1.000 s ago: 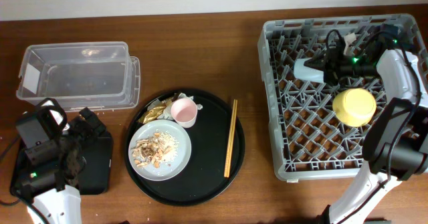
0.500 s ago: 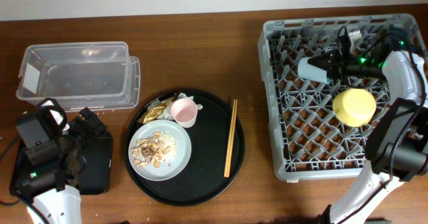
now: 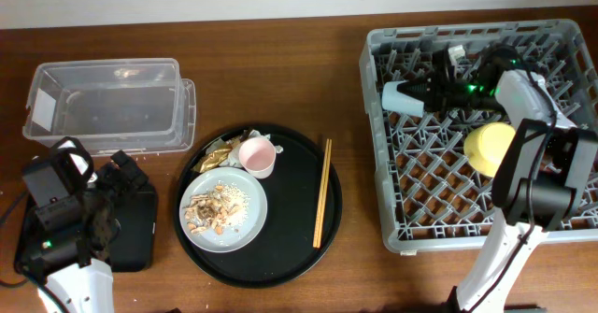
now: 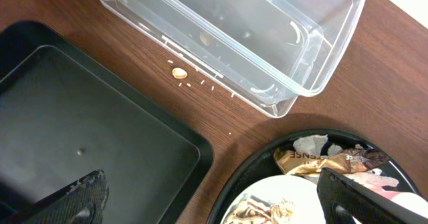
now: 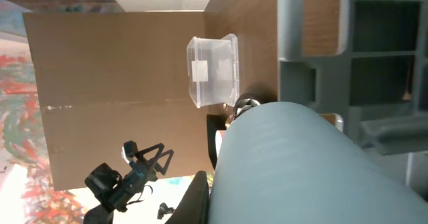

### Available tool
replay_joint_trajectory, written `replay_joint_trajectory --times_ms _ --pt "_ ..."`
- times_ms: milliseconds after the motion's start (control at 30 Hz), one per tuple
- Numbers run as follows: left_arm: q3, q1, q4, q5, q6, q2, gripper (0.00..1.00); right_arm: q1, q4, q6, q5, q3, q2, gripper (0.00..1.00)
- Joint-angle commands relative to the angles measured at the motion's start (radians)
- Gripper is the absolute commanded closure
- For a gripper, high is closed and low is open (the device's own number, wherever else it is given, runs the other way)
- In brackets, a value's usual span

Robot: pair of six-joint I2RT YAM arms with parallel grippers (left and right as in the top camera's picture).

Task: Sort waste into correct bins and load items into the dishwasher rack
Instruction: 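Lower the blue cup upside down into the rack and open the gripper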

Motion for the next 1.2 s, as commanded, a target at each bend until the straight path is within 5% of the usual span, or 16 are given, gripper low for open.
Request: replay_joint_trajectory --times_ms 0,200,467,767,1000,1167 --pt "0.014 0.004 -0.003 -0.007 -0.006 -0.001 0.01 -0.019 -0.025 -0.008 0.057 -0.005 0.01 0.85" --pt "0.014 0.004 -0.003 -0.007 -0.006 -0.001 0.01 -0.023 -0.077 -0.008 0.082 -0.005 0.01 0.56" --pt "0.014 0.004 -0.003 -0.007 -0.006 -0.001 0.01 -0.078 -0.164 -0.008 0.246 0.001 -0.04 0.45" --pt "0.014 0.004 -0.003 -0.007 -0.006 -0.001 0.01 -0.109 -0.328 -0.008 0.464 0.082 -0.095 0.43" --pt "0.014 0.004 -0.003 -0.007 -0.006 -0.001 0.01 -0.109 -0.508 0.051 0.882 0.182 -0.208 0.42" --pt "0.014 0.004 -0.003 -0.007 -0.006 -0.001 0.01 -0.071 -0.52 0.071 0.96 0.182 -0.26 0.5"
